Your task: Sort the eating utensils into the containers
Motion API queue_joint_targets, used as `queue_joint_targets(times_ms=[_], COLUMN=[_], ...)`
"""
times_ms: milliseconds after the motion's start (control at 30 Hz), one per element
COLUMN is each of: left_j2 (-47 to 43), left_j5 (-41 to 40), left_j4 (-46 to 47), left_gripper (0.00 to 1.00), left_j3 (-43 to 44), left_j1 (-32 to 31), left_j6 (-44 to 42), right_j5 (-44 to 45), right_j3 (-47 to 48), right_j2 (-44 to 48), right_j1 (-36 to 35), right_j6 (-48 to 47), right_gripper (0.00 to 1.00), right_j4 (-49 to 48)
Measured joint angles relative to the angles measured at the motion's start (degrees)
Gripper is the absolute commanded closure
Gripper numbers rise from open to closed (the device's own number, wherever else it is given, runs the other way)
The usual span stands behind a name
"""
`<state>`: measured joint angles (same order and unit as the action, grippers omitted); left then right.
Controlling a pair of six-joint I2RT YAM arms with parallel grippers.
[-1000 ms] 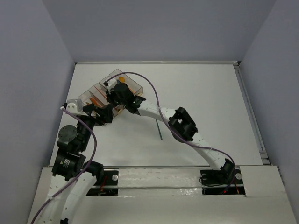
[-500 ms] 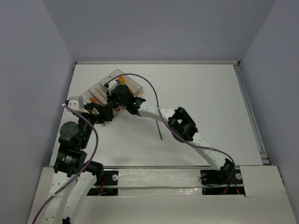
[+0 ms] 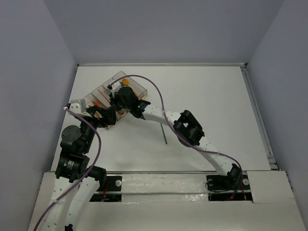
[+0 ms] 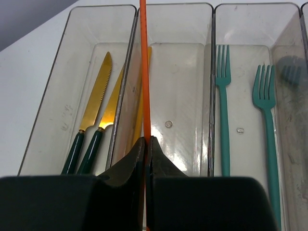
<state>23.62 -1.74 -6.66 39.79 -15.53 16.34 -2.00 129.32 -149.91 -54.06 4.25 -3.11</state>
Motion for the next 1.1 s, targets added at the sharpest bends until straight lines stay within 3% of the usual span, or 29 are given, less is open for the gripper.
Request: queue_joint_targets(times_ms=[567,800,1100], left_j2=[4.81,2.27,6.1], left_j5=[-6.21,-12.0,-14.38], left_j4=[0.2,7.1,7.74], left_gripper=[0.01,0.01,0.01], left_j3=[4.72,5.64,5.62], left_j1=[-1.84,-2.1,-2.1], left_j6=[-0.76,-1.49,-2.43], right_j5=[-1.81,-6.01,-9.31], right_j3=[-12.41,-12.52,-7.19], right_j2=[15.47,14.16,7.19], right_j1=[0.02,0.04,0.42], right_j6=[-0.28,1.03,3.17], right_gripper=[1.0,1.0,1.0], right_j4=[-4.59,-5.09,-4.66])
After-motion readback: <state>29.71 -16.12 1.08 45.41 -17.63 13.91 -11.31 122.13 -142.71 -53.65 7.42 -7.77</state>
